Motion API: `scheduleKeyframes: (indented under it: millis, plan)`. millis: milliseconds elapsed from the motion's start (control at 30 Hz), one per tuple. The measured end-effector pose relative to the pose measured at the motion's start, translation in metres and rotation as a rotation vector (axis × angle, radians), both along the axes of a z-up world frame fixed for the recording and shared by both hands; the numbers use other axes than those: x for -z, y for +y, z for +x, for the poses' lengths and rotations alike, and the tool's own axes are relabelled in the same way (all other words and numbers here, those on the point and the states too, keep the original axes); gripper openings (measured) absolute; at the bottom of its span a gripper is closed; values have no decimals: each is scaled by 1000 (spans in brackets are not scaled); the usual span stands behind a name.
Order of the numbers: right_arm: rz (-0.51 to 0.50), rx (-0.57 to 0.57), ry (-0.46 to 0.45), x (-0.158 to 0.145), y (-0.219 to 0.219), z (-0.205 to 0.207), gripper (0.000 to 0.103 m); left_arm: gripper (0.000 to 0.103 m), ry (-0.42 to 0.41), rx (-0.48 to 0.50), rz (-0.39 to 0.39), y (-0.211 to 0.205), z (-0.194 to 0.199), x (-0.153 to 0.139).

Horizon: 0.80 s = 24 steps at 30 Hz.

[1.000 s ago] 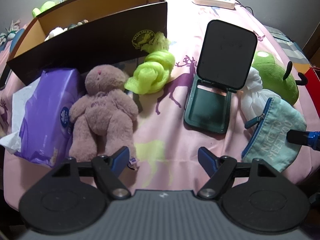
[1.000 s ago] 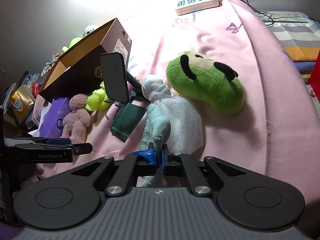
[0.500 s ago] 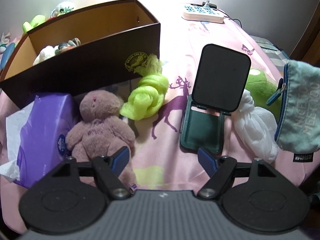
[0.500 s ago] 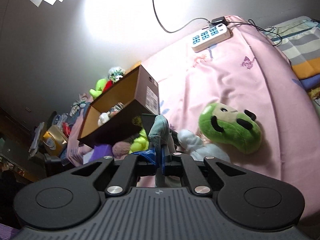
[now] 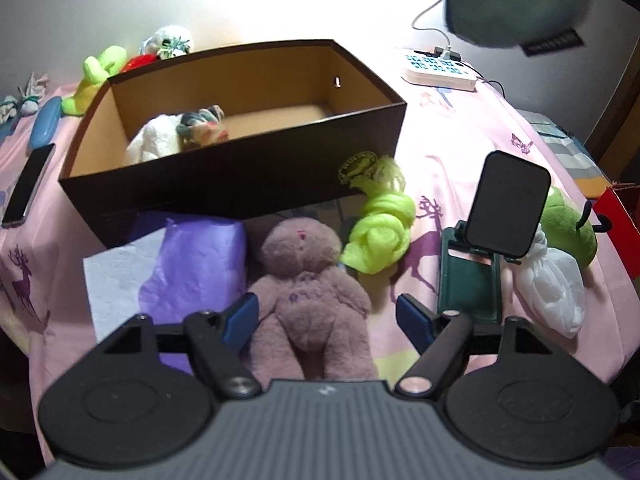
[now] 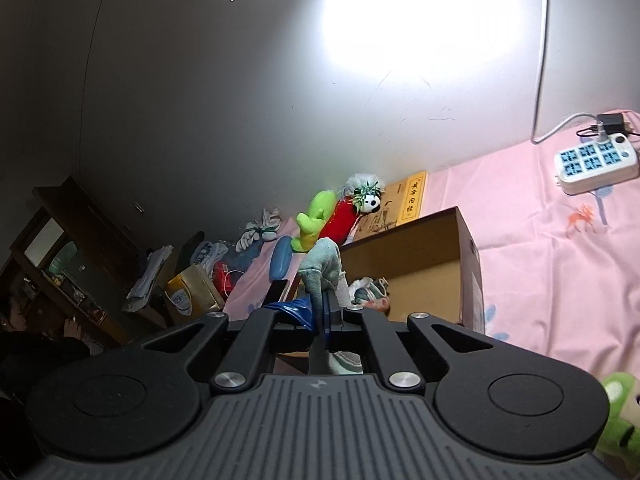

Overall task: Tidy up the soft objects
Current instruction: 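Grasp the light blue pouch with the right gripper and lift it, then lower the pouch into the box and open the right gripper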

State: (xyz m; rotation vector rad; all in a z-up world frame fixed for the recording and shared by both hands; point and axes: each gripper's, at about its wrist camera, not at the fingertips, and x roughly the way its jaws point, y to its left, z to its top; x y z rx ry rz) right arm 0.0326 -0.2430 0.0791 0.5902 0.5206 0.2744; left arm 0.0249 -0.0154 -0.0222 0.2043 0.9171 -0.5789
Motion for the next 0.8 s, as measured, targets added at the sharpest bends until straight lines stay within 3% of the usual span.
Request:
scheduleKeyframes:
  millis: [133,333,600,800]
  plan:
    - [-41,0,43,10,15,63,0,78,0,-39,-18,26,11,-3]
    - [-105,44,184,55,35,147,0,78,-5,-94,-26,61,24,-6]
    - [-274,85,315,110,65,215,0,78,1,-154,-23,93,40,-6]
    - [-314,103,374,139,73,247,0,78,20,-187,-19,108,49,-2]
